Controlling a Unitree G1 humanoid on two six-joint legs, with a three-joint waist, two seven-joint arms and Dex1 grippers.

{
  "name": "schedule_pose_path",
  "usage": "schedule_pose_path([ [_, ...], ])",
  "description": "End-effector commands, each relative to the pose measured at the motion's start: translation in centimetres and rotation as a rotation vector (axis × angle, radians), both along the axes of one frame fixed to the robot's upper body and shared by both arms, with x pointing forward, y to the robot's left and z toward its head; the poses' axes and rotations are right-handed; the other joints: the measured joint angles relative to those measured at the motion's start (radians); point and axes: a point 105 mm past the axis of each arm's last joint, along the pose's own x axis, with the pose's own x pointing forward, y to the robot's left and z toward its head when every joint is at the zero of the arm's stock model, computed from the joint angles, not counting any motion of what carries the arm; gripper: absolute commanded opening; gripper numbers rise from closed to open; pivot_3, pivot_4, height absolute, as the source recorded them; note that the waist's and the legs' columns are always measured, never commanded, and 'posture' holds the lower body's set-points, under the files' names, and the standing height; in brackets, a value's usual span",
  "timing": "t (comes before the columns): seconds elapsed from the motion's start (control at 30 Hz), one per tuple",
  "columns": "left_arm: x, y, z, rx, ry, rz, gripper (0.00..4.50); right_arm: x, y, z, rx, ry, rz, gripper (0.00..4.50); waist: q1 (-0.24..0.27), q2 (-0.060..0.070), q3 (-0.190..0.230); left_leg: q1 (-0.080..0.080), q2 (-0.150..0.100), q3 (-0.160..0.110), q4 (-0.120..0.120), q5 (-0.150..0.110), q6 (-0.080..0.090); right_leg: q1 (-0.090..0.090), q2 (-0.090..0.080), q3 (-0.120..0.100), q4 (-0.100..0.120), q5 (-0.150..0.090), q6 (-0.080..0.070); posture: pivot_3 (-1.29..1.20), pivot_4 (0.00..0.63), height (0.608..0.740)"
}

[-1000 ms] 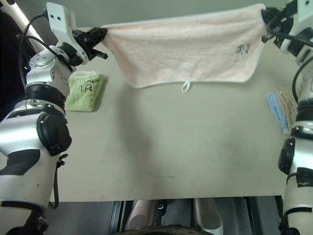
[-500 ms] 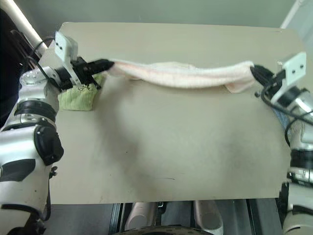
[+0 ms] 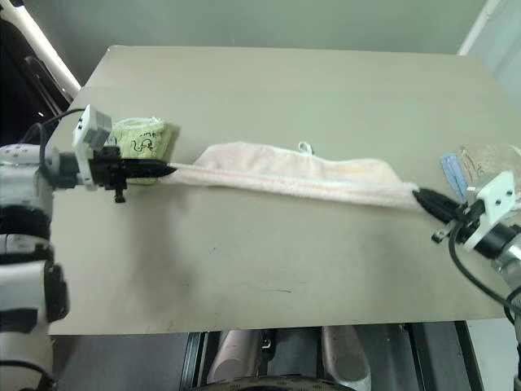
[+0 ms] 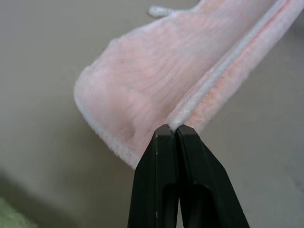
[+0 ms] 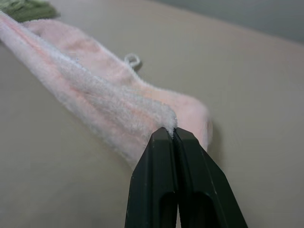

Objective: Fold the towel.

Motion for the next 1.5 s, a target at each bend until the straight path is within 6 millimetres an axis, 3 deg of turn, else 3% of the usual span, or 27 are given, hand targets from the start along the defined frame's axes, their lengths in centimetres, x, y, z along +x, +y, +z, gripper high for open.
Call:
schedule_pose_path([
  [0.03, -2.1, 0.0, 1.3, -0.009, 0.038, -0.057, 0.05, -1.2, -0.7, 1.0, -0.027, -0.024, -0.019, 0.0, 0.0, -0.001, -0.001, 0.002, 0.0, 0.0, 0.0, 0.0, 0.0, 0.002, 0.0, 0.0, 0.0, 0.0, 0.0, 0.0, 0.15, 0.697],
  [0.17, -5.1, -0.1, 0.6, -0.003, 0.141, -0.093, 0.05, -3.0, -1.1, -0.9, -0.088, 0.063, -0.001, 0.0, 0.001, -0.004, -0.003, 0.005, 0.0, -0.002, 0.0, -0.004, -0.003, 0.005, 0.001, 0.001, -0.001, -0.003, -0.002, 0.0, 0.15, 0.697],
  [0.37, -7.5, 0.4, -0.4, 0.031, 0.239, -0.099, 0.05, -4.6, -1.1, -2.4, -0.145, 0.137, 0.04, 0.0, 0.001, -0.004, -0.003, 0.005, -0.001, -0.005, 0.0, -0.012, -0.015, 0.004, 0.002, 0.001, 0.0, -0.005, -0.005, 0.0, 0.15, 0.697],
  [0.5, -9.6, 1.9, -1.0, 0.104, 0.306, -0.08, 0.05, -7.6, -1.2, -4.5, -0.238, 0.322, 0.161, 0.0, 0.0, -0.004, -0.004, 0.004, 0.0, -0.006, 0.0, -0.016, -0.022, 0.001, 0.002, 0.001, 0.003, -0.008, -0.008, 0.0, 0.15, 0.697],
  [0.73, -11.3, 3.5, -1.1, 0.139, 0.359, -0.047, 0.05, -8.9, -2.0, -4.7, -0.271, 0.371, 0.19, 0.0, 0.0, -0.007, -0.006, 0.002, 0.0, -0.009, 0.0, -0.022, -0.03, -0.005, 0.003, 0.001, 0.011, -0.019, -0.01, 0.0, 0.15, 0.697],
  [0.87, -9.9, 3.2, -1.1, 0.102, 0.31, -0.044, 0.05, -6.9, -2.0, -3.6, -0.257, 0.289, 0.163, 0.0, 0.0, -0.008, -0.007, 0.002, 0.0, -0.011, 0.0, -0.023, -0.031, -0.006, 0.003, 0.001, 0.012, -0.024, -0.006, 0.0, 0.15, 0.697],
  [0.97, -8.5, 2.8, -0.7, 0.058, 0.257, -0.032, 0.05, -5.2, -1.9, -2.7, -0.228, 0.22, 0.13, 0.0, 0.001, -0.007, -0.007, 0.001, 0.0, -0.011, 0.0, -0.023, -0.031, -0.007, 0.003, 0.001, 0.013, -0.018, -0.017, 0.0, 0.15, 0.697],
  [1.1, -7.6, 2.8, -0.6, 0.037, 0.232, -0.018, 0.05, -3.9, -1.8, -2.2, -0.184, 0.168, 0.09, 0.0, 0.001, -0.008, -0.008, 0.001, 0.0, -0.01, 0.0, -0.021, -0.028, -0.008, 0.003, 0.001, 0.013, -0.017, -0.018, 0.0, 0.15, 0.697],
  [1.13, -7.3, 3.0, -0.8, 0.034, 0.223, -0.009, 0.05, -3.4, -1.7, -2.2, -0.167, 0.15, 0.074, 0.0, 0.001, -0.008, -0.007, 0.001, 0.0, -0.01, -0.001, -0.014, -0.017, -0.008, 0.004, 0.0, 0.013, -0.017, -0.017, 0.0, 0.15, 0.697],
  [1.27, -4.7, 3.0, -1.4, 0.018, 0.124, 0.045, 0.05, -2.1, -1.5, -2.5, -0.141, 0.11, 0.035, 0.0, 0.002, -0.007, -0.007, 0.002, 0.0, -0.01, -0.002, -0.014, -0.016, -0.008, 0.004, 0.0, 0.013, -0.017, -0.017, 0.0, 0.15, 0.697],
  [1.5, -1.1, 0.8, -2.6, 0.004, 0.045, 0.04, 0.05, 0.2, -1.7, -2.7, -0.133, 0.062, -0.012, 0.0, 0.005, -0.008, -0.008, 0.006, 0.0, -0.009, 0.0, -0.011, -0.012, -0.002, 0.003, 0.0, 0.012, -0.014, -0.016, 0.0, 0.15, 0.697],
])
